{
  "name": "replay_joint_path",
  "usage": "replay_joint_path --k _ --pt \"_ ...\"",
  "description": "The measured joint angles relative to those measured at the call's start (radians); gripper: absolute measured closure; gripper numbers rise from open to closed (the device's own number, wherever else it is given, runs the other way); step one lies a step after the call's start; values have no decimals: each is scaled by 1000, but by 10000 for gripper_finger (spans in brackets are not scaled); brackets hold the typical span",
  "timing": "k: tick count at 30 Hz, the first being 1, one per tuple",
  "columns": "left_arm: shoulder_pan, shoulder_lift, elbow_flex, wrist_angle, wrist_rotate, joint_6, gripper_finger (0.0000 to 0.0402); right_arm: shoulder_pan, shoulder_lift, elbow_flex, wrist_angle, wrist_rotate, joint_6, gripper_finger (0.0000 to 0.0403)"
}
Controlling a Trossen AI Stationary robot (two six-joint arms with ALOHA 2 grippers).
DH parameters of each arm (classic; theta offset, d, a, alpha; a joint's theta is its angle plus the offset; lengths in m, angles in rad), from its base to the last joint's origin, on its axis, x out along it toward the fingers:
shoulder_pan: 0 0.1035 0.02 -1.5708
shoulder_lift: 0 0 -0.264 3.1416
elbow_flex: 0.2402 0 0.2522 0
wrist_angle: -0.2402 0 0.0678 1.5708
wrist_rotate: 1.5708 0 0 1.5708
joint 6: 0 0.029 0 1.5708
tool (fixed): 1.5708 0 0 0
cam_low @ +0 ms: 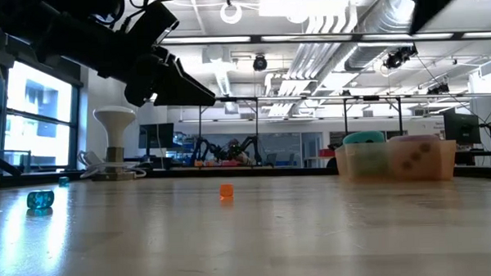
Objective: Pick & Place Dice
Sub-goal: Put the red large die into the orange bin
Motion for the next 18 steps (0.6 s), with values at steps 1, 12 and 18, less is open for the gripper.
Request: replay_joint_path --k 1,12,18 --pt "0 0 0 0 0 0 219 12 21 9 -51 -10 58 11" --pt "0 0 0 0 0 0 219 185 155 12 -178 -245 365 11" --pt "0 0 0 0 0 -15 219 305 154 12 -253 -205 478 11"
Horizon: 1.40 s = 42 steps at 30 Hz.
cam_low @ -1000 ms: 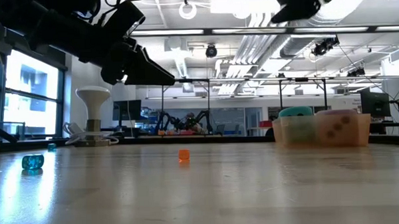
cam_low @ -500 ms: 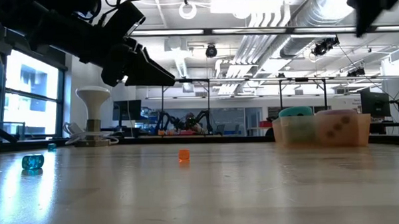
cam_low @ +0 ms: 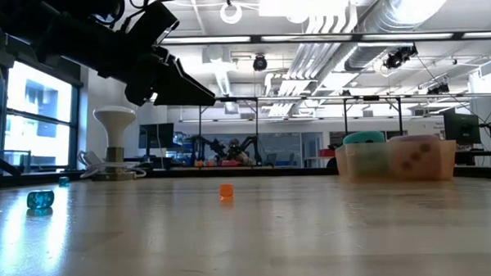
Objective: Pick & Place Dice
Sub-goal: Put the red large die into the orange bin
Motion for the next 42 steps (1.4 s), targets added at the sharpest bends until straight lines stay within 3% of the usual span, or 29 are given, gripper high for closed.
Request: replay_joint_path --k 4,13,42 --pt "0 0 0 0 0 -1 219 59 0 -1 -12 52 57 11" --pt "0 0 0 0 0 -3 219 126 0 -112 127 7 57 11" --pt "-2 0 0 0 0 -30 219 126 0 -266 324 17 68 11"
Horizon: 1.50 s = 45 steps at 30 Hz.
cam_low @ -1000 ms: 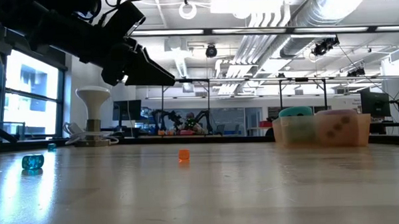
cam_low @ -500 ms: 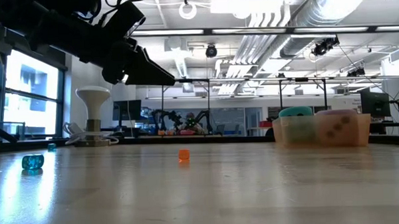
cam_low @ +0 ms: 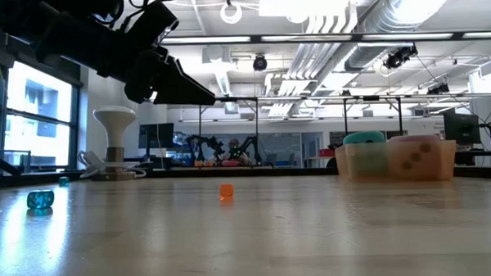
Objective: Pick & Place Dice
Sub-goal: Put the red large die into the orange bin
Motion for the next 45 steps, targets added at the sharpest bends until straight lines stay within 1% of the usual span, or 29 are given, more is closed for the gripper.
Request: replay_joint_path --k 5,13,23,27,31,36,45 --pt "0 0 0 0 0 0 219 0 0 0 -7 0 35 11" --pt "0 0 0 0 0 0 219 0 0 0 -7 -2 43 11" --pt "0 0 0 0 0 0 219 0 0 0 -17 44 55 11" --pt "0 0 0 0 0 0 219 2 0 0 -70 20 114 11" --pt "0 0 0 0 0 0 219 20 0 0 -62 40 128 11" --pt "0 0 0 0 0 0 219 32 0 -1 -58 26 183 11" --pt "0 0 0 0 0 0 219 30 -4 -75 16 39 201 11"
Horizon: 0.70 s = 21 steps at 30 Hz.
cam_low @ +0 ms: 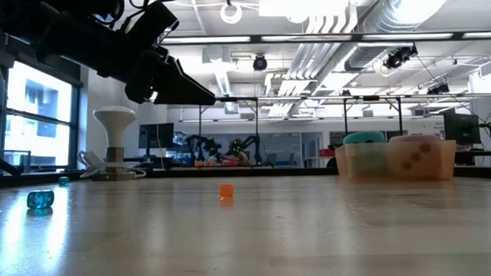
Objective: Pick & Place Dice
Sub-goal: Put the red large die into the orange bin
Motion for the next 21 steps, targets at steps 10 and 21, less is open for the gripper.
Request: replay_joint_path --k 10,21 --pt "0 0 0 0 0 0 219 -1 2 -3 9 23 5 11" --pt "0 0 0 0 0 0 219 -2 3 -5 20 45 60 11"
